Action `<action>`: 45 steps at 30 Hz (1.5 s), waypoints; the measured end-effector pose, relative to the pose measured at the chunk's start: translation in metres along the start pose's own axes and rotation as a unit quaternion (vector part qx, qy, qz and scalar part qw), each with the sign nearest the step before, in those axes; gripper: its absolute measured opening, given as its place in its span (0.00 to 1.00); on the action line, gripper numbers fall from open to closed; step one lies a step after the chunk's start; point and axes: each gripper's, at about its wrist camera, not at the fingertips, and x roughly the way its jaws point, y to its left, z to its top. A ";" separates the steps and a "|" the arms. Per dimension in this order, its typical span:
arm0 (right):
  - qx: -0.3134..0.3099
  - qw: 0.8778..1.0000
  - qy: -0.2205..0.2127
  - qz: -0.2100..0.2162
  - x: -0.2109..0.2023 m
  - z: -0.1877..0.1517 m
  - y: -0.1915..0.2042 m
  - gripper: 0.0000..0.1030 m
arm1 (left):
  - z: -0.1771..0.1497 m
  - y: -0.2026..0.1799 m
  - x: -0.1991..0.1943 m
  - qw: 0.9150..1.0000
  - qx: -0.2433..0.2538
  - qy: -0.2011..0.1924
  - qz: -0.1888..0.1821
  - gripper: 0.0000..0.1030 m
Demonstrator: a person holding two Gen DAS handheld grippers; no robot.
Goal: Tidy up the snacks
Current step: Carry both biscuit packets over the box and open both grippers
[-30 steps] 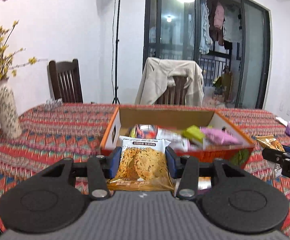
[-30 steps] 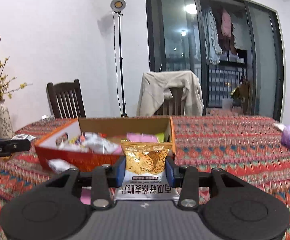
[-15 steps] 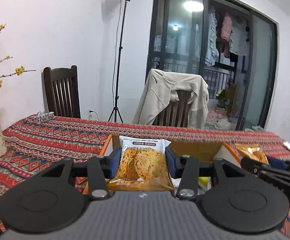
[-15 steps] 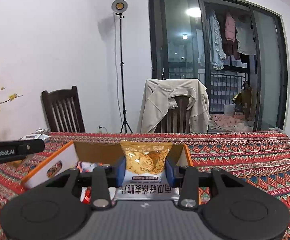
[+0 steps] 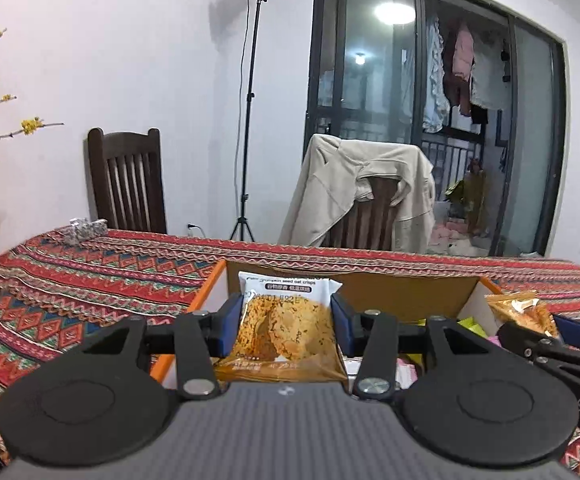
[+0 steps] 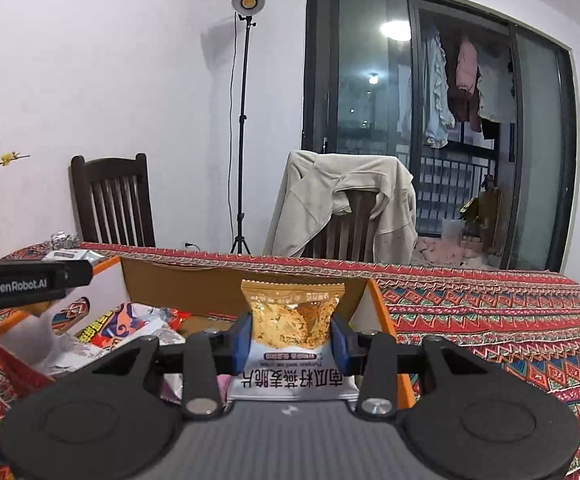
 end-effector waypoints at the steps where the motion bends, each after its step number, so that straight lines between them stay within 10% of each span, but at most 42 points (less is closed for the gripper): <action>1: 0.002 1.000 0.001 0.003 -0.001 0.000 0.000 0.40 | -0.001 0.001 -0.002 1.000 -0.006 -0.003 -0.002 0.61; 4: 0.010 1.000 0.004 0.003 -0.005 -0.003 -0.002 0.64 | -0.004 0.006 -0.007 1.000 -0.022 -0.022 -0.001 1.00; 6: 0.018 1.000 0.001 0.002 -0.006 -0.004 -0.005 1.00 | -0.004 0.009 -0.011 0.999 -0.030 -0.040 0.007 1.00; 45: 0.031 0.999 -0.002 -0.020 -0.044 0.018 -0.012 1.00 | 0.022 0.005 -0.047 0.997 -0.041 -0.072 0.010 1.00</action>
